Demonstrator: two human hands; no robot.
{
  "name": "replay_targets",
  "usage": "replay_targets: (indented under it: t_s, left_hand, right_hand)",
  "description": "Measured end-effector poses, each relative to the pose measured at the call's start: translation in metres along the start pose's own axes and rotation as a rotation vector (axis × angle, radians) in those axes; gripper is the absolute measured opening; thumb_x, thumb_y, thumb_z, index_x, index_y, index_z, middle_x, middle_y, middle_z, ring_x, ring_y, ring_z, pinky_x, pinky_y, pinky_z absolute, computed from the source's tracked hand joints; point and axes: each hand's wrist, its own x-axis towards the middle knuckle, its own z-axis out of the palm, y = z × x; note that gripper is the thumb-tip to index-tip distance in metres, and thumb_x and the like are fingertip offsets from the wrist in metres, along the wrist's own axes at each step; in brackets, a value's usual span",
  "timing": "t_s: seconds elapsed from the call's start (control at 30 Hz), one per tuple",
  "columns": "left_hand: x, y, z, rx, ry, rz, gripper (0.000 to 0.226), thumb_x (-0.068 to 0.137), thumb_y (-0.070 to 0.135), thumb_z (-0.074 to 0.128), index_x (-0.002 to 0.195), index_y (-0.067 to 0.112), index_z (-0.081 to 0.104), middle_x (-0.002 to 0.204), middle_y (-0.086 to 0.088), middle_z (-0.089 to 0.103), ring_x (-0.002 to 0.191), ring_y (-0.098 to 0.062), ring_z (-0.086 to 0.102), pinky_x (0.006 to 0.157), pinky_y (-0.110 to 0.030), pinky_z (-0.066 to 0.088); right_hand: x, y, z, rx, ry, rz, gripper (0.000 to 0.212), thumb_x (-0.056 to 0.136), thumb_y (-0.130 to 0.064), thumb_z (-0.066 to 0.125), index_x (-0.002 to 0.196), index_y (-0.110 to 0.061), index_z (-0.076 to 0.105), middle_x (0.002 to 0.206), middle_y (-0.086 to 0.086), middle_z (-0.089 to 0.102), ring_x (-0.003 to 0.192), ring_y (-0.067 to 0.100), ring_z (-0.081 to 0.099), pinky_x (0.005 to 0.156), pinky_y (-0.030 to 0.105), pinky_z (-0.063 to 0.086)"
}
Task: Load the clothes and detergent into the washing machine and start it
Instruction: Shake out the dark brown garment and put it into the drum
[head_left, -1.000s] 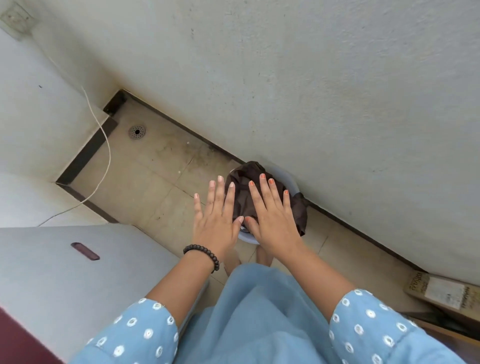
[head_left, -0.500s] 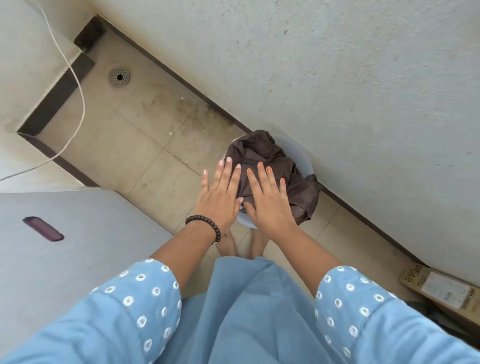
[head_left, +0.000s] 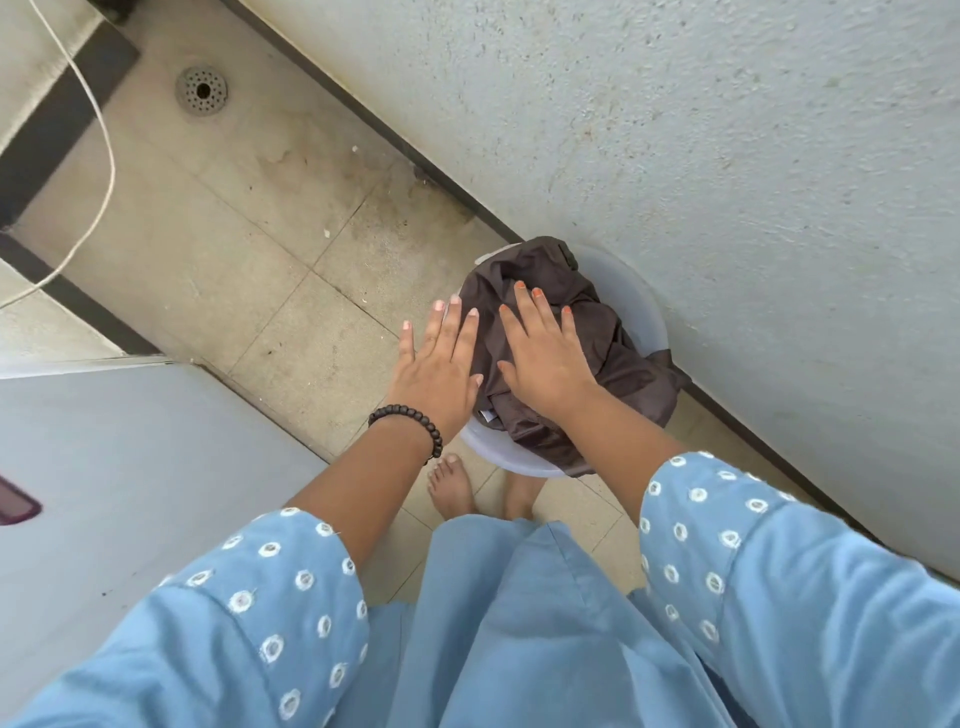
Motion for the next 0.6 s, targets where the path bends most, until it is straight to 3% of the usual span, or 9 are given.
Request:
replay_targets:
  t_s: [0.13, 0.3, 0.43, 0.53, 0.6]
  left_hand:
    - [0.015, -0.007, 0.009, -0.004, -0.016, -0.006, 0.07, 0.104, 0.034, 0.035, 0.156, 0.012, -0.007, 0.164, -0.008, -0.016, 0.152, -0.023, -0.015, 0.121, -0.049, -0.003]
    - [0.028, -0.015, 0.019, -0.001, -0.055, -0.003, 0.071, 0.104, 0.035, 0.035, 0.156, 0.012, -0.009, 0.164, -0.008, -0.018, 0.151, -0.024, -0.016, 0.122, -0.05, -0.004]
    - [0.036, -0.019, 0.027, -0.002, -0.061, 0.008, 0.072, 0.104, 0.034, 0.036, 0.156, 0.012, -0.008, 0.164, -0.008, -0.017, 0.151, -0.024, -0.016, 0.123, -0.051, -0.002]
    - [0.041, -0.02, 0.031, -0.008, -0.066, 0.011, 0.073, 0.103, 0.035, 0.038, 0.156, 0.012, -0.007, 0.164, -0.008, -0.016, 0.152, -0.024, -0.015, 0.123, -0.051, -0.002]
    - [0.042, -0.02, 0.032, -0.007, -0.075, 0.01, 0.075, 0.103, 0.035, 0.039, 0.156, 0.012, -0.008, 0.164, -0.008, -0.016, 0.152, -0.024, -0.015, 0.123, -0.051, -0.002]
  right_hand:
    - [0.033, -0.001, -0.002, -0.024, -0.018, -0.028, 0.068, 0.098, -0.036, 0.051, 0.154, -0.012, 0.021, 0.164, 0.01, -0.007, 0.152, 0.028, -0.006, 0.119, 0.056, 0.005]
    - [0.067, -0.005, -0.003, -0.064, -0.011, -0.064, 0.047, 0.095, -0.028, 0.053, 0.138, -0.011, 0.047, 0.164, 0.011, -0.008, 0.151, 0.029, -0.009, 0.118, 0.059, 0.002]
    - [0.083, -0.004, 0.003, -0.125, -0.051, -0.071, 0.048, 0.095, -0.028, 0.052, 0.14, -0.012, 0.046, 0.164, 0.009, -0.007, 0.151, 0.03, -0.012, 0.117, 0.062, 0.0]
    - [0.087, -0.003, 0.009, -0.153, -0.101, -0.041, 0.052, 0.097, -0.026, 0.049, 0.145, -0.009, 0.039, 0.163, 0.007, 0.012, 0.151, 0.028, -0.008, 0.117, 0.061, 0.003]
    - [0.083, -0.004, 0.011, -0.142, -0.095, -0.031, 0.044, 0.098, -0.023, 0.05, 0.139, -0.008, 0.047, 0.154, 0.01, 0.031, 0.15, 0.027, 0.008, 0.118, 0.055, 0.014]
